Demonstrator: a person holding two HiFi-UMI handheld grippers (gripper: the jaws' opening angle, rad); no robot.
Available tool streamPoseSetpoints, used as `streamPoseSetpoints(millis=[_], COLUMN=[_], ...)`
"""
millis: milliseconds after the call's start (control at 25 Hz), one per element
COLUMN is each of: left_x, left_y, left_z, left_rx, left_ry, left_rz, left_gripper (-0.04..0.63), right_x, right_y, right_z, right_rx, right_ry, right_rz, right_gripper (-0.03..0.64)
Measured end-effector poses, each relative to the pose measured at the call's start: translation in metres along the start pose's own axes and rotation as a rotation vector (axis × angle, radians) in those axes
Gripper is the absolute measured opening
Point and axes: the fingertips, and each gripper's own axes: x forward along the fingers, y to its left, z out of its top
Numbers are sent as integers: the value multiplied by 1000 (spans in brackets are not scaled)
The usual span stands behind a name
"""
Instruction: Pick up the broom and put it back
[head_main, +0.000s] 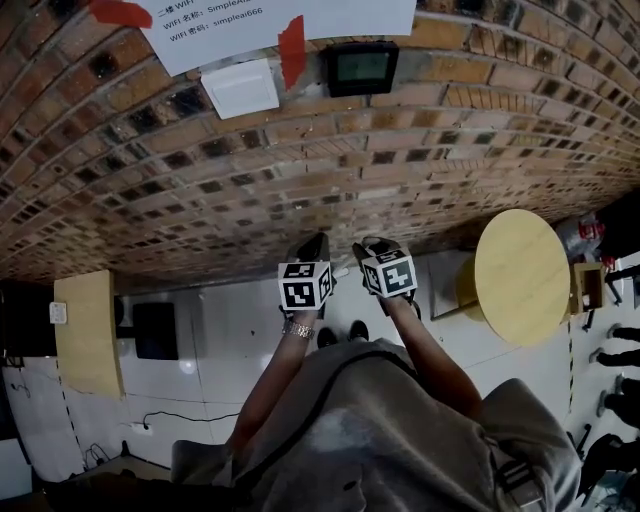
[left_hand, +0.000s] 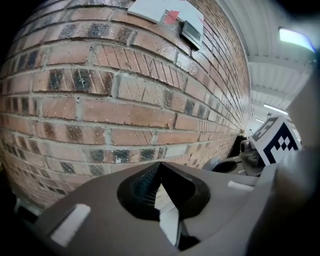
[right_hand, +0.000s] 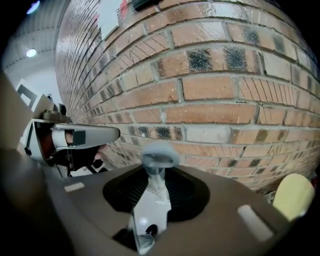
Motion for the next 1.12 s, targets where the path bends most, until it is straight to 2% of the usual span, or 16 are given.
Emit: streamPoseSetpoints(millis=[80,440,680,840,920,1120], left_x=[2,11,3,-12,-21,-43], left_y=[-3,-3,6,27,39,69], left_z=[-2,-13,-13,-17,-22,-41], left_rx=[-24,-20,-42,-58,-75,-123], left_ry=[10,57,39,35,36,59], left_rz=[-3,20,38,89,121,206], left_gripper=[0,0,0,0,0,0], right_x=[-1,12,63,108,133,179], right_y=[0,0,-25,-39,-52,-69], right_z=[-3,-24,-75,-101,-104,-71], right_rx=[13,33,23,-9,-28,-39], right_ry=[13,83,241,319,302,223], right_rz=[6,14,-4,-29,-51,-50], right_gripper=[101,103,101,100,100,101])
